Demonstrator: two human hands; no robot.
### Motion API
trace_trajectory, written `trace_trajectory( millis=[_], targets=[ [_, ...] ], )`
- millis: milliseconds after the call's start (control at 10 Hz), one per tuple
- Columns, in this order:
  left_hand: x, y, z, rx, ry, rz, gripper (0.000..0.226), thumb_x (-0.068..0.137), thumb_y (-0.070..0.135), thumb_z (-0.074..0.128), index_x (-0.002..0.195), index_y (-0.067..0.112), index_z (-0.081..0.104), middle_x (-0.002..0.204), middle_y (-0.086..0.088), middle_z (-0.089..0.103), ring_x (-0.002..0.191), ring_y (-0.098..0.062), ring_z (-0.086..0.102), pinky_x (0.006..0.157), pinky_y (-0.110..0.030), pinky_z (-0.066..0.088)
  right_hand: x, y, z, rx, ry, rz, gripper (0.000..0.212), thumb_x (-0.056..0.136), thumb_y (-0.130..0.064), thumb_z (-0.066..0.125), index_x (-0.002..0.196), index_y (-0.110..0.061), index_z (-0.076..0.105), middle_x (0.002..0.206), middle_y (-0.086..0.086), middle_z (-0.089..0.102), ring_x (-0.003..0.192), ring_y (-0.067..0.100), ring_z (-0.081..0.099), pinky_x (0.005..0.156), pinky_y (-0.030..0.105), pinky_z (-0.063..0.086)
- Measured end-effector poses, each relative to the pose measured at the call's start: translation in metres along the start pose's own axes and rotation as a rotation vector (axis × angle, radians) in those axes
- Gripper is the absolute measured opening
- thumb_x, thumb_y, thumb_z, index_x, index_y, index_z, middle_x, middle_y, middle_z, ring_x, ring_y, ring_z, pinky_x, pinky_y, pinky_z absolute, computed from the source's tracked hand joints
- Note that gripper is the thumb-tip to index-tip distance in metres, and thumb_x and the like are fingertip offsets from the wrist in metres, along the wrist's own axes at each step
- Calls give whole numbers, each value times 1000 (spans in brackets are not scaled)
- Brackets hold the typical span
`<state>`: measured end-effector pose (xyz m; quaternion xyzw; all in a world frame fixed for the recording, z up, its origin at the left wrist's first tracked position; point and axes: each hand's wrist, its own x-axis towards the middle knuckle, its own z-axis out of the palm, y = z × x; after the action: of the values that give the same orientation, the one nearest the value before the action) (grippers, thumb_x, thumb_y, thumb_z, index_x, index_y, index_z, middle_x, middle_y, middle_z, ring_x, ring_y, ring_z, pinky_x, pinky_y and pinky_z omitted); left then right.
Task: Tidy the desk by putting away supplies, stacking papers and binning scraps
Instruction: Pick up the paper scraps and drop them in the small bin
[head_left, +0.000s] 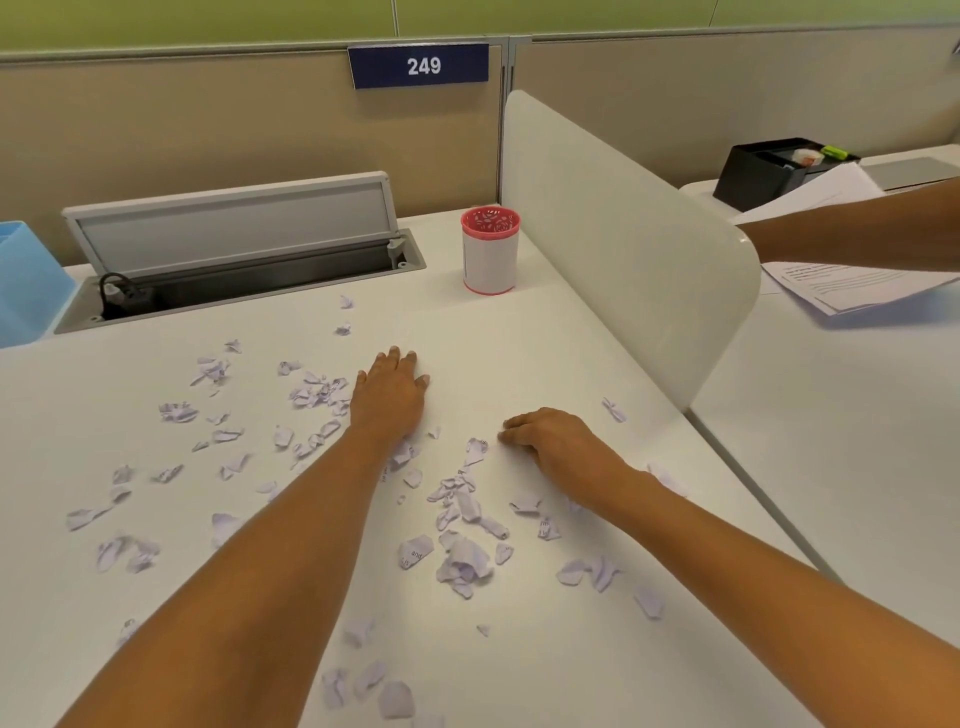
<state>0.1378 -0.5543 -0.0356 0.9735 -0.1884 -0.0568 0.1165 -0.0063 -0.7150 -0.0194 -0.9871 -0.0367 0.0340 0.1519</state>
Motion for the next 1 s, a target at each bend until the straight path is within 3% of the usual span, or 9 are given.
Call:
trace_trajectory(
  millis=[200, 300, 400, 500, 600, 700, 800, 900, 1000],
  targets=[
    [2, 0, 1, -14, 12, -7, 49, 101, 31, 27, 146, 11, 24, 156, -10, 16, 144, -26, 13, 117, -43, 12, 11, -1, -6, 62, 67, 94, 32, 84, 8, 46, 107, -2, 66, 104, 14, 67, 97, 26, 61, 81, 24, 44],
    [3, 2, 5, -9, 50, -4, 47, 100, 31, 30, 142, 9, 29, 153, -12, 22, 142, -28, 18, 116, -45, 16, 18, -1, -16, 224, 141, 190, 28, 86, 8, 49, 102, -1, 70, 105, 14, 69, 97, 24, 64, 79, 15, 40],
    [2, 3, 7, 5, 91, -10, 46, 100, 32, 32, 139, 8, 33, 150, -13, 27, 139, -29, 24, 113, -46, 21, 25, 3, -28, 385, 152, 295, 25, 85, 7, 52, 98, -2, 72, 100, 13, 70, 88, 21, 63, 67, 8, 42],
    [1, 7, 6, 25, 123, -26, 45, 99, 34, 33, 136, 7, 36, 145, -12, 34, 133, -29, 31, 110, -45, 25, 32, 7, -41, 534, 143, 354, 18, 85, 2, 59, 98, -3, 71, 95, 11, 69, 81, 14, 58, 66, 7, 44],
    [1, 14, 4, 52, 151, -50, 44, 98, 35, 34, 131, 7, 39, 136, -13, 40, 126, -29, 36, 104, -45, 31, 41, 11, -51, 655, 173, 382, 15, 83, 1, 62, 95, -3, 71, 90, 15, 71, 78, 16, 61, 87, 27, 53],
    [5, 20, 4, 78, 168, -54, 44, 98, 36, 33, 130, 6, 39, 134, -14, 40, 124, -30, 36, 105, -44, 30, 62, 15, -64, 676, 194, 386, 14, 82, 3, 62, 93, -2, 71, 69, 4, 66, 69, 15, 61, 89, 30, 54],
    [12, 28, 8, 47, 151, 6, 46, 99, 36, 31, 138, 11, 34, 148, -12, 26, 139, -27, 21, 115, -46, 15, 92, 17, -83, 653, 236, 388, 14, 81, 2, 65, 93, 0, 71, 64, -1, 63, 60, 10, 58, 82, 26, 55],
    [18, 36, 13, -7, 100, 44, 50, 100, 37, 27, 144, 15, 25, 155, -8, 14, 144, -24, 9, 116, -46, 6, 126, 18, -106, 614, 299, 398, 15, 81, 2, 65, 95, 1, 71, 68, 1, 63, 66, 12, 58, 77, 22, 54],
    [19, 37, 17, 11, 104, 40, 52, 100, 39, 24, 146, 16, 19, 156, -7, 13, 145, -23, 7, 116, -47, 5, 164, 22, -127, 558, 395, 398, 17, 80, 0, 67, 97, 1, 70, 99, 11, 68, 89, 19, 59, 91, 30, 51]
  ],
)
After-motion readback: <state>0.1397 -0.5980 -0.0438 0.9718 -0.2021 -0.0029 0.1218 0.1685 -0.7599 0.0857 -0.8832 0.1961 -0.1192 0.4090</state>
